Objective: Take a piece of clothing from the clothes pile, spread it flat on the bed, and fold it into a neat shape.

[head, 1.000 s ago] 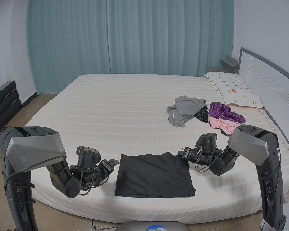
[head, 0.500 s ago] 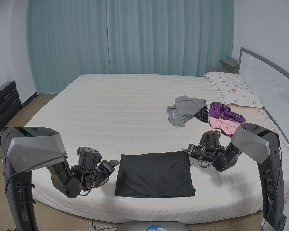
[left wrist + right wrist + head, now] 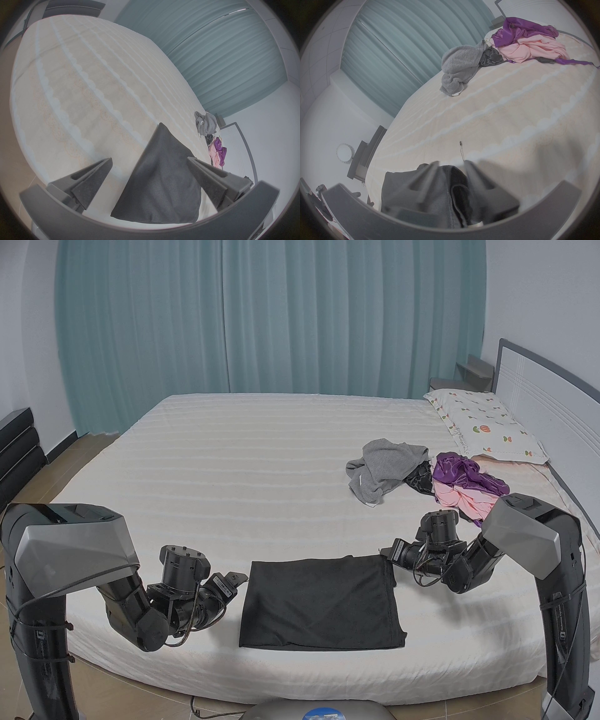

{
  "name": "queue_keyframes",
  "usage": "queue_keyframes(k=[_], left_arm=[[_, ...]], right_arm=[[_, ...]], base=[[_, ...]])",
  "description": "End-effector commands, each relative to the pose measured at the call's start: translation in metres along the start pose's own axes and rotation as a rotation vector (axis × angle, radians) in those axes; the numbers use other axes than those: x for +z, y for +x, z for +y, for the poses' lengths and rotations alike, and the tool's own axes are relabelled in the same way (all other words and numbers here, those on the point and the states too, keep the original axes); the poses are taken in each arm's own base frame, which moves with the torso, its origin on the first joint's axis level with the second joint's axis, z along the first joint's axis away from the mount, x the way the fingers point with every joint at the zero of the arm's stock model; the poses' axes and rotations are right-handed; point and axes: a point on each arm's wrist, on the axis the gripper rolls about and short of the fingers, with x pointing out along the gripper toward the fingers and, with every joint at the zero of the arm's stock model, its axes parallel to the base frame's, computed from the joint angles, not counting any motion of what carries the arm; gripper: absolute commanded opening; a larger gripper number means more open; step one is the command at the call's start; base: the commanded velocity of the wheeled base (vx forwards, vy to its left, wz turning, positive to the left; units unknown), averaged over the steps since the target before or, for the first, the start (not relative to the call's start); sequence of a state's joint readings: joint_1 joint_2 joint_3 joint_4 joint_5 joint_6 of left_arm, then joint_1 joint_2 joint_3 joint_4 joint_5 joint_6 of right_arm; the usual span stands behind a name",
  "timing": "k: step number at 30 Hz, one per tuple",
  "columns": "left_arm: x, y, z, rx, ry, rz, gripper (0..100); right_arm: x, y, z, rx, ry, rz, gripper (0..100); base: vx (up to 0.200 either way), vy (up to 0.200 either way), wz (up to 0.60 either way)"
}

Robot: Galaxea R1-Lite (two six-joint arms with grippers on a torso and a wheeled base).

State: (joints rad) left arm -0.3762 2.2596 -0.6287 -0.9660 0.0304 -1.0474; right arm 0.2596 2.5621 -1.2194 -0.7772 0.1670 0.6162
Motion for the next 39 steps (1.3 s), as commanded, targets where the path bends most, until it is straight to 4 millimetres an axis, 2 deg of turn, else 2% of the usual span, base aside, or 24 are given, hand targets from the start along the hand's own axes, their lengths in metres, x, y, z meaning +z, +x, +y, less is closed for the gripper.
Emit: queue_keyframes(k=[1,4,6,8,9,17,19,23,28,30,33,39], left_arm=[[0.000,0.000,0.000,-0.001,0.002,0.000,100],[0.000,0.001,0.000,0.000,0.003,-0.001,100],[-0.001,0.002,0.000,-0.001,0.004,0.000,100],[-0.001,0.002,0.000,-0.001,0.004,0.000,100],[0.000,0.002,-0.001,-0.004,0.001,-0.001,100],[0.003,0.005,-0.006,-0.026,-0.007,-0.008,100],[0.003,0.006,-0.007,-0.029,-0.005,-0.010,100],[0.002,0.013,-0.009,-0.036,0.006,-0.011,100],[-0.006,0.020,-0.007,-0.021,0.087,0.000,100],[-0.007,0.031,-0.006,-0.017,0.157,-0.005,100],[-0.004,0.042,-0.010,-0.018,0.172,-0.035,100],[-0.005,0.055,-0.005,-0.005,0.262,-0.043,100]], right_arm=[[0.002,-0.004,-0.001,0.000,0.006,-0.006,100],[0.005,-0.012,-0.004,-0.006,0.017,-0.011,100],[0.007,-0.029,-0.006,-0.006,0.037,-0.017,100],[0.006,-0.034,-0.006,-0.005,0.048,-0.016,100],[0.002,-0.049,-0.006,0.009,0.106,-0.031,100],[-0.016,-0.091,-0.008,0.002,0.246,-0.034,100],[-0.019,-0.098,-0.008,0.001,0.271,-0.028,100],[-0.022,-0.096,-0.011,0.021,0.319,-0.036,100],[-0.025,-0.091,-0.016,0.012,0.351,-0.032,100],[-0.027,-0.090,-0.017,0.010,0.352,-0.026,100],[-0.027,-0.089,-0.017,0.009,0.357,-0.027,100],[-0.028,-0.088,-0.018,0.025,0.397,-0.042,100]], base=[[0.000,0.000,0.00],[0.000,0.000,0.00],[0.000,0.000,0.00],[0.000,0.000,0.00],[0.000,0.000,0.00],[0.000,0.000,0.00],[0.000,-0.200,0.00],[0.000,-0.200,0.00],[0.000,0.000,0.00],[0.000,0.000,0.00],[0.000,0.000,0.00],[0.000,0.000,0.00]])
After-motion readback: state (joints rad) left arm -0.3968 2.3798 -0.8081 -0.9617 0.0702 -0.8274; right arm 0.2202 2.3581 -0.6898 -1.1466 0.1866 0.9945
